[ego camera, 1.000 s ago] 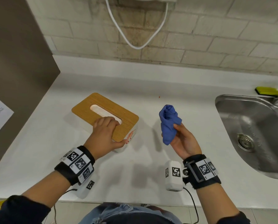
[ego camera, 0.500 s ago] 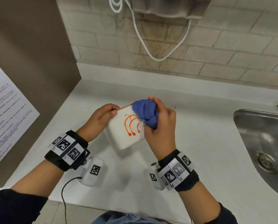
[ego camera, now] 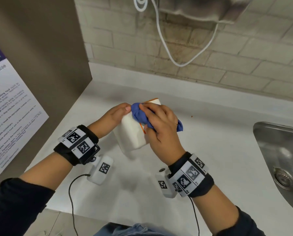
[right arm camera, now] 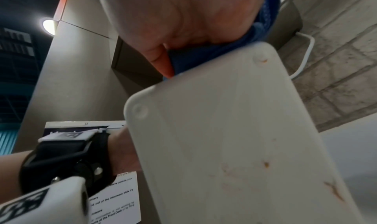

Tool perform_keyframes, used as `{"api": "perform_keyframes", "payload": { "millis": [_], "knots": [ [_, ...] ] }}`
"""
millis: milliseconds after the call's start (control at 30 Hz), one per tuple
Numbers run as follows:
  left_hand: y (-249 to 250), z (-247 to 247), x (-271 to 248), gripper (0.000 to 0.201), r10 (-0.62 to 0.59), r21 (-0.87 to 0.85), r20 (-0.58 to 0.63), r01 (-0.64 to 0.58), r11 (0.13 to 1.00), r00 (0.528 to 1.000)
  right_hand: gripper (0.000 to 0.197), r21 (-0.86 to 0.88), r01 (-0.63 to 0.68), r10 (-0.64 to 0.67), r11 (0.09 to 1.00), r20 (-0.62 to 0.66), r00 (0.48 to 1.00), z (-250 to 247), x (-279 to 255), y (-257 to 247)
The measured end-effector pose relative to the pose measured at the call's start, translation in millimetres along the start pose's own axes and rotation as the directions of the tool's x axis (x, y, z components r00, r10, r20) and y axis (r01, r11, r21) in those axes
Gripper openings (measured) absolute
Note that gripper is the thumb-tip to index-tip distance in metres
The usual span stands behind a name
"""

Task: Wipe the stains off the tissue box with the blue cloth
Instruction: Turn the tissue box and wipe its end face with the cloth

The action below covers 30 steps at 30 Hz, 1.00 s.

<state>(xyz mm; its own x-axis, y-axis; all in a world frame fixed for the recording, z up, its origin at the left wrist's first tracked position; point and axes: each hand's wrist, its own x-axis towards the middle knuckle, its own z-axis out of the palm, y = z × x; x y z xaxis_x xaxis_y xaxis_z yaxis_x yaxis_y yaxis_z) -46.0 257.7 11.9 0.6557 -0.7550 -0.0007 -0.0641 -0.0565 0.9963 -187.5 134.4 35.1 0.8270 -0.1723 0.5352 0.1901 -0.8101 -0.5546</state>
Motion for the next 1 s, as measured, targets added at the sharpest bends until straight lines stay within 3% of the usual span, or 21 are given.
{"api": "perform_keyframes", "payload": {
  "millis": [233,367,433,500,567,600,700,767,867,933,1000],
  "knots": [
    [-1,-6,6,0.048,-0.015,-0.012,0.026,0.015,1.000,1.000,0.042,0.104,0.141,-0.153,0.985,0.126,0.980,-9,-2,12],
    [-2,-4,2,0.046,0.001,0.035,0.028,-0.002,0.999,1.000,0.037,0.118,0.172,-0.198,0.978,0.265,0.944,-24,-11,17],
    [-2,-4,-1,0.045,0.003,0.057,0.036,-0.005,0.998,0.999,0.034,0.102,0.165,-0.190,0.981,0.339,0.921,-37,-17,20],
    [-3,-4,-3,0.045,0.006,0.065,0.038,-0.009,0.998,0.999,0.033,0.105,0.058,-0.094,0.993,0.381,0.920,-55,-22,24],
    [-2,-1,-4,0.046,0.013,0.070,0.039,-0.016,0.997,0.999,0.032,0.228,-0.167,0.092,0.959,0.308,0.947,-74,-22,25],
    [-2,0,-5,0.047,0.014,0.077,0.044,-0.017,0.997,0.999,0.031,0.339,-0.254,0.189,0.906,0.212,0.959,-81,-21,25],
    [-3,4,-9,0.045,0.010,0.090,0.056,-0.015,0.996,0.998,0.029,0.624,-0.250,0.375,0.741,-0.075,0.924,-85,-10,18],
    [-2,6,-12,0.049,0.023,0.102,0.065,-0.030,0.994,0.998,0.026,0.674,-0.232,0.409,0.701,-0.113,0.905,-71,0,9],
    [0,6,-14,0.071,0.053,0.129,0.063,-0.061,0.990,0.997,0.028,0.521,-0.229,0.341,0.822,-0.129,0.931,-41,6,-5],
    [1,6,-13,0.088,0.057,0.142,0.062,-0.065,0.988,0.996,0.034,0.223,-0.200,0.237,0.954,-0.152,0.960,-26,2,-2],
    [3,8,-14,0.085,0.062,0.130,0.051,-0.068,0.989,0.997,0.034,0.083,-0.181,0.191,0.980,-0.136,0.972,-19,-1,3]
  ]
}}
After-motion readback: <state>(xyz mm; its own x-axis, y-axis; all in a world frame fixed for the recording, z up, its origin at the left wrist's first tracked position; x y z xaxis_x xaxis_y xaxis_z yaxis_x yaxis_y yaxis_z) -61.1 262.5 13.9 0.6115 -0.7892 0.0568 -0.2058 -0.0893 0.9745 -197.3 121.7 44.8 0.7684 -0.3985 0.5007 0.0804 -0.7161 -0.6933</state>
